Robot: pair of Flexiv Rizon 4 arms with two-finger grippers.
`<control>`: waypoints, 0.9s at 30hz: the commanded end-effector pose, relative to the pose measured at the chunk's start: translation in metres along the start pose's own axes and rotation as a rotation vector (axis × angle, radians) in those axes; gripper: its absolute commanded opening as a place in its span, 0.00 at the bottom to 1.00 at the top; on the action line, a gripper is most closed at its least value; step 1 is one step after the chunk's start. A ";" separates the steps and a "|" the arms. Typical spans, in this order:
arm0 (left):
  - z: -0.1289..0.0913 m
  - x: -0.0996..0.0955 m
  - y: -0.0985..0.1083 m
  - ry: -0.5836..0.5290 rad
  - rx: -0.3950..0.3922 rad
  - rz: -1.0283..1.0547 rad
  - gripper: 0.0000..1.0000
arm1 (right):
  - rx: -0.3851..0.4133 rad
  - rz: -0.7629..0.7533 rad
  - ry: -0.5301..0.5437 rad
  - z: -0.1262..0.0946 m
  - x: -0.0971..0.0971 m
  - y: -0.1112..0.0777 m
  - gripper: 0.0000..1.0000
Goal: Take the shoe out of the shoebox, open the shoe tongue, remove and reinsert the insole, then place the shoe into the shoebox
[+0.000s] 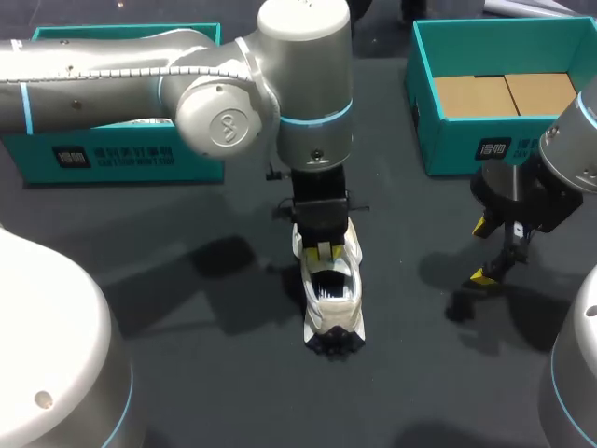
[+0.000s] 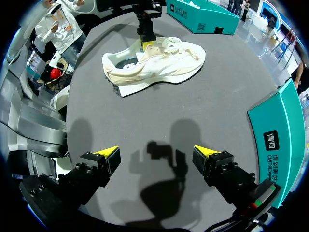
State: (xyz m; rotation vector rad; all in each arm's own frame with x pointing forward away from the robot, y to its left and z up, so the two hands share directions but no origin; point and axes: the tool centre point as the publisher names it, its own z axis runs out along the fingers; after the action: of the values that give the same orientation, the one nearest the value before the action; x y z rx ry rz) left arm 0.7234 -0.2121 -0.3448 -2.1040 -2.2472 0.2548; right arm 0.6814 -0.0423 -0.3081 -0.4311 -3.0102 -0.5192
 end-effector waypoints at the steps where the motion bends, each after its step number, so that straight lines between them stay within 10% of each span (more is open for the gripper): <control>1: 0.015 -0.007 0.002 0.004 0.004 -0.004 0.26 | 0.000 0.000 -0.003 0.000 0.001 -0.001 1.00; 18: -0.069 0.008 -0.037 -0.134 -0.037 -0.137 0.45 | 0.000 0.000 -0.003 0.000 0.001 -0.001 1.00; 24: -0.081 0.013 -0.049 -0.121 0.002 -0.321 1.00 | 0.000 0.000 -0.003 0.000 0.001 -0.001 1.00; 27: -0.084 0.014 -0.052 -0.107 0.040 -0.429 1.00 | 0.000 0.000 -0.003 0.000 0.001 -0.001 1.00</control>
State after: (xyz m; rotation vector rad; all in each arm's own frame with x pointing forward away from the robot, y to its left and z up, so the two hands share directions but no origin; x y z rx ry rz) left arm 0.6860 -0.1955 -0.2616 -1.6627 -2.6254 0.3854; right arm 0.6813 -0.0423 -0.3081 -0.4311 -3.0102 -0.5193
